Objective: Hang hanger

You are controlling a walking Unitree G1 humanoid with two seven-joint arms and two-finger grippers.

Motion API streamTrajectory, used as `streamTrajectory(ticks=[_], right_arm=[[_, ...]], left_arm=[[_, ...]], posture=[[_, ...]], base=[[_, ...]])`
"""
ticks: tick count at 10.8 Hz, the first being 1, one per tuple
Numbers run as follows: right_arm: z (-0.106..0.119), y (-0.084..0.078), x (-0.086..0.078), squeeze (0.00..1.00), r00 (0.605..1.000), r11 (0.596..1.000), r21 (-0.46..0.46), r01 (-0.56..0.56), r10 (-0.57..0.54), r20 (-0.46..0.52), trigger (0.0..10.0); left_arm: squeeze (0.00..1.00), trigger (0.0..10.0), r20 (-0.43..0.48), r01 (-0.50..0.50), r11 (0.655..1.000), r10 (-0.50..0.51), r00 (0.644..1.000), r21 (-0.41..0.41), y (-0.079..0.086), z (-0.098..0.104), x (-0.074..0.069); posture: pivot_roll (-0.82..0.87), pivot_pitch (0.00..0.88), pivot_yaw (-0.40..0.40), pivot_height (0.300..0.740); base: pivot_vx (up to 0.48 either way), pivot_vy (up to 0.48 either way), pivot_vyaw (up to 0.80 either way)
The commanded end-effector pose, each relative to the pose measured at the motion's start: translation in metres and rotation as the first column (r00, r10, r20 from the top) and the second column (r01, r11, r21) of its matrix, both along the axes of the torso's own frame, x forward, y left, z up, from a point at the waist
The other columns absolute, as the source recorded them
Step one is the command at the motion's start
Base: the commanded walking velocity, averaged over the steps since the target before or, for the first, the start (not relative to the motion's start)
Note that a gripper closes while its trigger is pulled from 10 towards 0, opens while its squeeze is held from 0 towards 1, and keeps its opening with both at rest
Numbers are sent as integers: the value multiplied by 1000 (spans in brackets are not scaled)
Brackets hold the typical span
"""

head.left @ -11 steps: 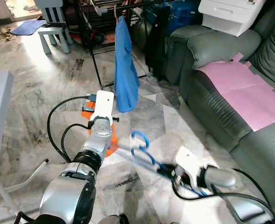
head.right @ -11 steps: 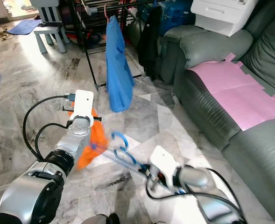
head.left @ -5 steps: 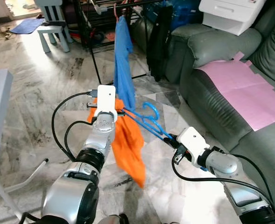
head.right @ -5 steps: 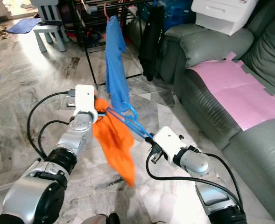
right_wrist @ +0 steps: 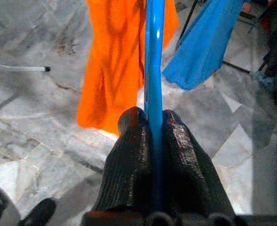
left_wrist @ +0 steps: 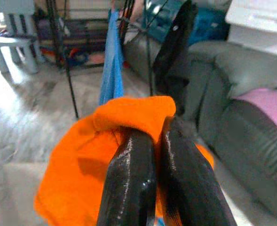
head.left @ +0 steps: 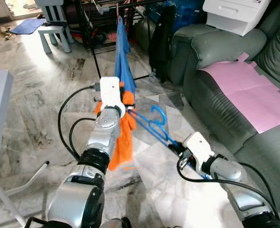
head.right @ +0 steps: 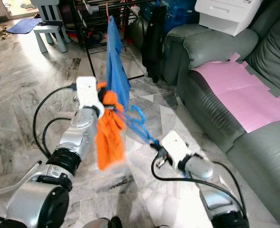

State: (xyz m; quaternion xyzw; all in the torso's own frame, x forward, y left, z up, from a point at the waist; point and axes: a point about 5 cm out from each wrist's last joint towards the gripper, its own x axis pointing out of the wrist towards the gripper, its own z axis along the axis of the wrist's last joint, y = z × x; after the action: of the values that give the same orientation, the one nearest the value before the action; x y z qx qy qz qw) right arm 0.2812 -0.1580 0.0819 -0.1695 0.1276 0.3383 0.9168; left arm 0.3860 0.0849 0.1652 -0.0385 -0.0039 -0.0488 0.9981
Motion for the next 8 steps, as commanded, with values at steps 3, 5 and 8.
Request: streamTrajectory(ticks=[3,5,8], right_arm=[[3,13,-15,0,987,985,119,-122,134,-93,10000],[30,11,-7,0,989,978,156,-140,145,-20,10000],[47,6,-15,0,963,962,93,-257,263,-61,10000]], left_arm=[[0,10000,69,27,1000,-28,997,12,6,6,-2],[0,10000,54,-65,992,59,997,112,19,0,0],[0,10000,24,-213,943,214,977,255,42,-15,1]], posture=[[-77,92,41,740],[-76,92,43,740],[-85,93,48,740]], base=[[0,0,0],[0,0,0],[0,0,0]])
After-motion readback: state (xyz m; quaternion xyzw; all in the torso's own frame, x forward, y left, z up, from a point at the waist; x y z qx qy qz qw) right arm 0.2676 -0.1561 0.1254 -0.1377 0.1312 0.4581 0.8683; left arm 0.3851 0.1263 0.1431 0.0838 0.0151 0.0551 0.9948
